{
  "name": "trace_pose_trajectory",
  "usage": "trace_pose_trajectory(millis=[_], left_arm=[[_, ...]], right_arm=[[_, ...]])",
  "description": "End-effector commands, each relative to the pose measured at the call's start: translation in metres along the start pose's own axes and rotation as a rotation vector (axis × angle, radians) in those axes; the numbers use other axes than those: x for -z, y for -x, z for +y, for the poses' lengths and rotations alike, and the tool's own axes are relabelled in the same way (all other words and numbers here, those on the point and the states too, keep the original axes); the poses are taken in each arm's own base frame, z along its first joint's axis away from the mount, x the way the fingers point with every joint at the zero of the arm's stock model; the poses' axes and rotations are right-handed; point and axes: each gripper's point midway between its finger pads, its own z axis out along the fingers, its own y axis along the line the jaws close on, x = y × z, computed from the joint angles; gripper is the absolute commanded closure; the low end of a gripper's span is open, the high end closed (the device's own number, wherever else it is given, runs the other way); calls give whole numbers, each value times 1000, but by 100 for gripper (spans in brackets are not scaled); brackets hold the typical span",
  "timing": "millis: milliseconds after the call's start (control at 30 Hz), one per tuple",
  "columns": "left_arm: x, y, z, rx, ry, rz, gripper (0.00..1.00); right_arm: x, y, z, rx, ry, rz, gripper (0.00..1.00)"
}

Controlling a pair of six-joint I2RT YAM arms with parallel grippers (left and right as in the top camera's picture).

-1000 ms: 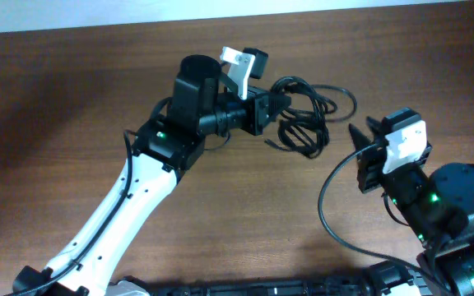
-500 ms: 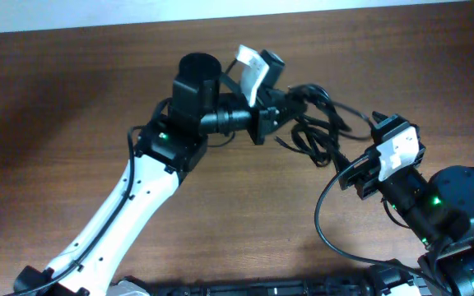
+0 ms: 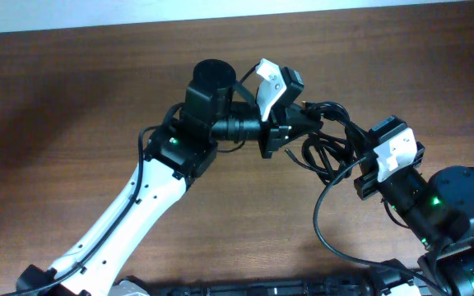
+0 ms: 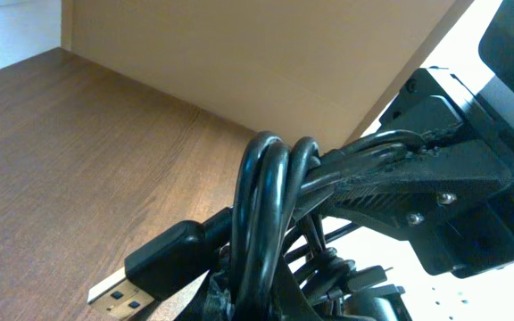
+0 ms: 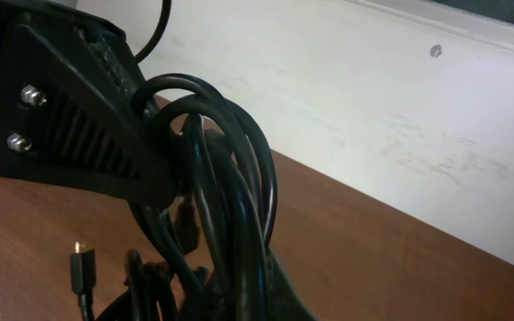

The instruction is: Untangle cables

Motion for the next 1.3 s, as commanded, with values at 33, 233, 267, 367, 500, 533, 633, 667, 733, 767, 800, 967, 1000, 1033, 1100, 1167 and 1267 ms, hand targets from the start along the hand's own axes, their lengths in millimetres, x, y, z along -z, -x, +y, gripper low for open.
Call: trace_pose_trajectory(millis=[33, 233, 267, 367, 500, 533, 633, 667, 733, 767, 800, 967, 1000, 1033, 1100, 1167, 1267], left_arm=[[2, 8, 4, -32, 44, -22, 100], [13, -2, 57, 232, 349, -41, 100], [15, -5, 63, 276, 388, -43, 100], [19, -10, 71, 338, 439, -45, 100], [23, -10, 79, 387, 492, -70, 100], [24, -9, 81, 405, 501, -78, 100], [34, -14, 97, 566, 609, -139, 100], [39, -17, 103, 636, 650, -164, 100], [43, -18, 109, 717, 690, -203, 100], [44, -18, 109, 738, 690, -213, 100], [44, -18, 109, 744, 688, -216, 100], [44, -17, 110, 761, 692, -230, 100], [44, -16, 110, 763, 689, -235, 100], [44, -13, 110, 757, 685, -241, 100], [42, -11, 107, 713, 669, -227, 100], [36, -6, 100, 567, 619, -176, 100], [29, -5, 89, 375, 553, -99, 100]], right_arm=[[5, 4, -17, -18, -95, 0, 96], [12, -4, -52, -149, -305, 29, 96], [12, -4, -51, -150, -304, 29, 96], [12, -5, -51, -150, -304, 30, 96], [12, -5, -51, -150, -304, 31, 96], [12, -5, -51, -150, -305, 32, 96], [13, -5, -54, -184, -321, 28, 96], [14, -6, -55, -195, -330, 28, 96], [14, -6, -57, -194, -339, 29, 96], [14, -6, -57, -194, -338, 29, 96], [14, -6, -57, -198, -338, 29, 96], [16, -8, -61, -256, -369, 24, 96], [16, -8, -61, -256, -369, 25, 96], [16, -8, -61, -256, -368, 26, 96], [16, -9, -61, -254, -367, 32, 95], [16, -15, -59, -232, -364, 61, 53], [16, -19, -58, -232, -362, 76, 22]])
